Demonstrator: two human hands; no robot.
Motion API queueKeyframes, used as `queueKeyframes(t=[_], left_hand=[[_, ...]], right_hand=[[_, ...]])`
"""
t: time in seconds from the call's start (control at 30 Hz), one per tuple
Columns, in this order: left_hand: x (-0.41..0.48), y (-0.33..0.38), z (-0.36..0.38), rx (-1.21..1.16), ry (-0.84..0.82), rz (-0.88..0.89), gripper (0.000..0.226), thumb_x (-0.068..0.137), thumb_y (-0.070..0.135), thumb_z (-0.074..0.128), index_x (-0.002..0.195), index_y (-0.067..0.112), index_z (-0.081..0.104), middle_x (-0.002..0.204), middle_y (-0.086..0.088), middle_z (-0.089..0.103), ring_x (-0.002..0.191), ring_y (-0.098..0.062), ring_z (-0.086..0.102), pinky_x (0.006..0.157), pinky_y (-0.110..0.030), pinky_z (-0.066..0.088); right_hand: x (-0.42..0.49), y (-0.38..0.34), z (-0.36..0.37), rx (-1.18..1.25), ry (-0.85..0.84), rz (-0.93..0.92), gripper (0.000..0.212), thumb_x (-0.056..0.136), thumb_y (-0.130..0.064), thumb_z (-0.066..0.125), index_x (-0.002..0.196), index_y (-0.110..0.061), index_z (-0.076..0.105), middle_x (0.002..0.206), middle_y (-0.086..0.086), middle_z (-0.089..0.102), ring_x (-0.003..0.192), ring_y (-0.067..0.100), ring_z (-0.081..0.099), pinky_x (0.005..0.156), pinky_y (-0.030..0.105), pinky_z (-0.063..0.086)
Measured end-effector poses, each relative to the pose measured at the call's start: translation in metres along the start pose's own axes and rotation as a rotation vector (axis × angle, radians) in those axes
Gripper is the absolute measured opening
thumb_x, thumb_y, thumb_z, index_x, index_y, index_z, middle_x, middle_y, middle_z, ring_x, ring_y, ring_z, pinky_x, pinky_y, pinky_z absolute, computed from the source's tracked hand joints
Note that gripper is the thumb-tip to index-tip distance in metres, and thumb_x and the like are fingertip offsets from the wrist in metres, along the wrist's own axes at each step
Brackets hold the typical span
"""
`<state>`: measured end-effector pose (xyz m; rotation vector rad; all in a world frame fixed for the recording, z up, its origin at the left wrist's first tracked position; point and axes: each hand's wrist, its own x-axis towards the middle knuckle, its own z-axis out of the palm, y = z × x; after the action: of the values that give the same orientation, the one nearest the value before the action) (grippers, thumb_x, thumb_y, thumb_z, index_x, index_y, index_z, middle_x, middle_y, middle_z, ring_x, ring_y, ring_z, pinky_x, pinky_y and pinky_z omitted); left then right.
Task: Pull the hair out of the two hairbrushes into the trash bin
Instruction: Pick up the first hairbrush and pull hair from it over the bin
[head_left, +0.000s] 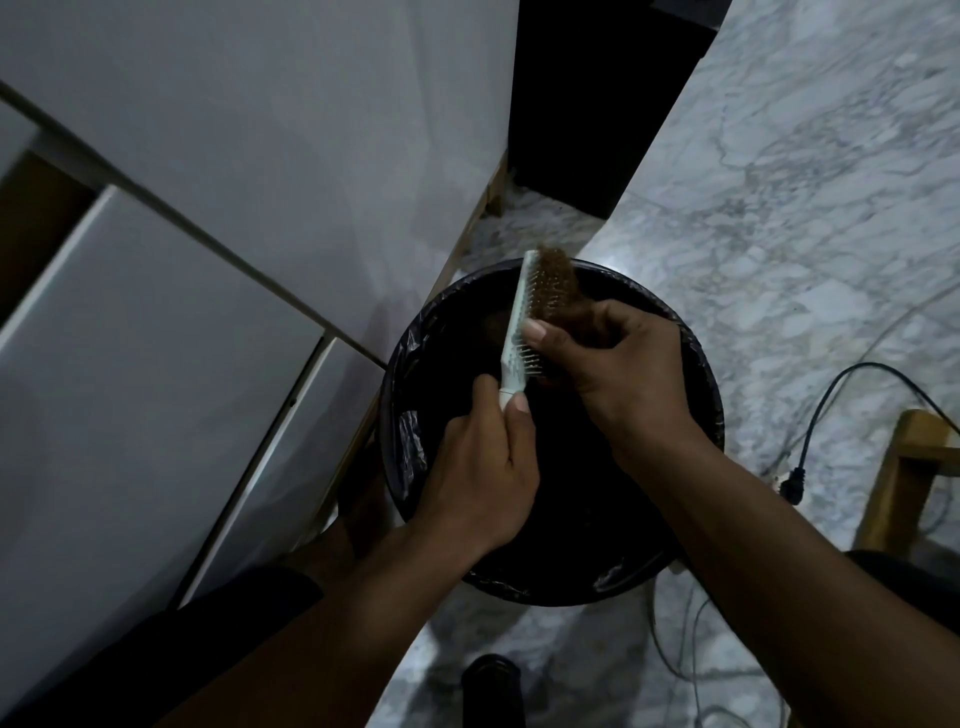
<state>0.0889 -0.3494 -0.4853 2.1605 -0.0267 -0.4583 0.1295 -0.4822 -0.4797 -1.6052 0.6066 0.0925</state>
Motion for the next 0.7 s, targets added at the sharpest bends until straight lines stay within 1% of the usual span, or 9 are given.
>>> queueKeyframes(t=[0.03, 0.1, 0.13, 0.2, 0.23, 0.4, 0.53, 0.63, 0.7], left_hand=[[0.000, 0.000, 0.000, -0.013, -0.003, 0.001, 0.021, 0.105, 0.034, 0.033, 0.093, 0.019, 0.040, 0.061, -0.001, 0.050, 0.054, -0.016, 0.055, 0.046, -0.026, 0.036], [0.001, 0.001, 0.000, -0.033, -0.009, -0.008, 0.023, 0.105, 0.034, 0.033, 0.093, 0.017, 0.042, 0.063, -0.004, 0.053, 0.054, -0.017, 0.055, 0.048, -0.030, 0.036], [0.002, 0.001, 0.000, -0.043, -0.013, -0.019, 0.024, 0.105, 0.035, 0.033, 0.094, 0.016, 0.044, 0.065, -0.005, 0.055, 0.056, -0.017, 0.056, 0.050, -0.031, 0.037], [0.004, 0.001, -0.001, -0.062, -0.016, -0.050, 0.026, 0.105, 0.037, 0.032, 0.096, 0.017, 0.046, 0.071, -0.004, 0.059, 0.063, -0.017, 0.057, 0.058, -0.037, 0.042], [0.006, 0.000, -0.002, -0.066, -0.009, -0.064, 0.027, 0.105, 0.038, 0.031, 0.097, 0.018, 0.046, 0.074, -0.003, 0.059, 0.067, -0.019, 0.058, 0.061, -0.039, 0.043], [0.010, -0.001, -0.006, -0.087, 0.020, -0.101, 0.028, 0.105, 0.041, 0.030, 0.097, 0.019, 0.046, 0.071, 0.001, 0.057, 0.055, -0.007, 0.053, 0.053, -0.033, 0.041], [0.012, -0.005, -0.008, -0.068, 0.041, -0.137, 0.027, 0.104, 0.042, 0.029, 0.096, 0.020, 0.044, 0.078, -0.004, 0.058, 0.066, -0.017, 0.055, 0.059, -0.034, 0.038], [0.010, -0.003, -0.007, -0.025, 0.019, -0.102, 0.026, 0.105, 0.039, 0.031, 0.097, 0.018, 0.044, 0.075, -0.006, 0.056, 0.064, -0.018, 0.053, 0.059, -0.033, 0.033], [0.005, 0.000, -0.005, 0.020, -0.033, -0.055, 0.024, 0.105, 0.037, 0.031, 0.099, 0.017, 0.043, 0.073, -0.007, 0.055, 0.057, -0.013, 0.049, 0.052, -0.031, 0.031]], right_hand=[[0.000, 0.001, 0.000, 0.017, 0.010, -0.001, 0.020, 0.069, -0.027, 0.091, 0.070, -0.015, 0.075, 0.078, 0.007, 0.078, 0.081, 0.030, 0.078, 0.074, 0.053, 0.063], [-0.001, 0.000, 0.000, 0.012, 0.042, -0.015, 0.031, 0.076, -0.017, 0.087, 0.052, -0.025, 0.068, 0.065, -0.001, 0.073, 0.072, 0.024, 0.075, 0.071, 0.049, 0.064], [-0.001, 0.000, 0.000, 0.041, 0.047, -0.015, 0.030, 0.079, -0.013, 0.085, 0.055, -0.023, 0.069, 0.067, 0.003, 0.073, 0.072, 0.027, 0.075, 0.070, 0.048, 0.064], [-0.003, -0.001, 0.000, 0.175, 0.040, 0.038, 0.012, 0.083, -0.008, 0.080, 0.078, 0.000, 0.072, 0.080, 0.015, 0.076, 0.078, 0.031, 0.077, 0.070, 0.044, 0.065], [-0.004, -0.002, 0.001, 0.244, 0.044, 0.085, 0.016, 0.085, -0.006, 0.077, 0.086, 0.007, 0.069, 0.083, 0.015, 0.076, 0.079, 0.027, 0.076, 0.070, 0.039, 0.065], [-0.004, -0.005, 0.003, 0.534, -0.056, 0.312, 0.008, 0.094, -0.005, 0.065, 0.099, -0.003, 0.071, 0.088, 0.008, 0.077, 0.081, 0.019, 0.076, 0.081, 0.036, 0.063], [0.000, -0.010, 0.003, 0.671, -0.107, 0.462, 0.015, 0.098, -0.003, 0.056, 0.109, -0.004, 0.066, 0.098, 0.011, 0.077, 0.087, 0.023, 0.076, 0.075, 0.039, 0.065], [0.001, -0.009, 0.000, 0.506, -0.124, 0.312, 0.046, 0.092, -0.014, 0.068, 0.134, -0.018, 0.050, 0.128, 0.005, 0.066, 0.109, 0.026, 0.070, 0.080, 0.049, 0.063], [0.000, -0.008, -0.003, 0.147, -0.097, 0.033, 0.072, 0.083, -0.024, 0.081, 0.144, -0.030, 0.044, 0.135, -0.002, 0.061, 0.120, 0.016, 0.065, 0.090, 0.041, 0.060]])
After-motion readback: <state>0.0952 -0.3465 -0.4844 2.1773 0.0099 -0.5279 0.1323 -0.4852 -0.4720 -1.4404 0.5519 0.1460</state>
